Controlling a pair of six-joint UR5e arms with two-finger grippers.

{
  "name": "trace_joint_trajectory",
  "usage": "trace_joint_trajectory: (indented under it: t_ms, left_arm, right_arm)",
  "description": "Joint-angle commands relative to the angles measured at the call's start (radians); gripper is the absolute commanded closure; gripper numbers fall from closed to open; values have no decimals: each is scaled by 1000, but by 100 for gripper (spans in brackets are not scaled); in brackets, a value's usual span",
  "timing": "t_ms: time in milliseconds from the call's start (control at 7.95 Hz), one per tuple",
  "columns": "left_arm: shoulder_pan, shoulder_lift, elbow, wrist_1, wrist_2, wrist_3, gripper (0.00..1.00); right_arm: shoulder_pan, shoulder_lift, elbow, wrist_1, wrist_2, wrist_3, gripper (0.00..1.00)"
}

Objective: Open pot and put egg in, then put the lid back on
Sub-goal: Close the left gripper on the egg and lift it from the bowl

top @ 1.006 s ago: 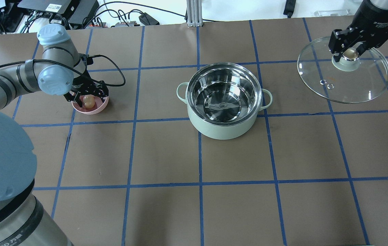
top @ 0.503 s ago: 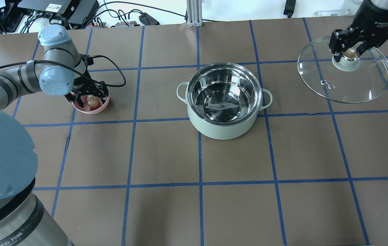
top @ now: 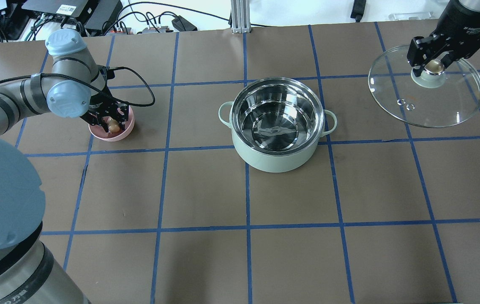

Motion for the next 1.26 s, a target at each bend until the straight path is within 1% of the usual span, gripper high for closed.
trace_joint_trajectory:
  t_ms: [0, 252, 377, 503, 629, 755, 881, 1006, 1132]
  left_arm:
    - [2, 17, 6, -2, 0, 3, 80]
    - [2, 21, 7, -4, 2, 0, 88]
    - [3, 34, 15, -8, 2, 1, 88]
    - [3, 85, 15, -19, 2, 3, 91]
    - [3, 126, 23, -75, 2, 4, 96]
    - [2, 151, 42, -150, 20, 5, 97]
    - [-18, 178, 85, -265, 21, -12, 97]
    - [-59, 233, 128, -368, 11, -46, 97]
    - [-140, 273, 151, -416, -7, -110, 99]
  right_arm:
    - [1, 3, 0, 0, 6, 3, 100]
    - [0, 10, 0, -2, 8, 5, 100]
    - [0, 14, 0, -2, 8, 2, 100]
    - [1, 16, 0, -2, 9, 6, 100]
    - [1, 20, 0, -2, 9, 8, 100]
    - [1, 25, 0, -2, 11, 10, 100]
    - [1, 28, 0, -2, 11, 11, 100]
    - [0, 26, 0, -2, 11, 11, 100]
    - [1, 31, 1, -2, 11, 8, 100]
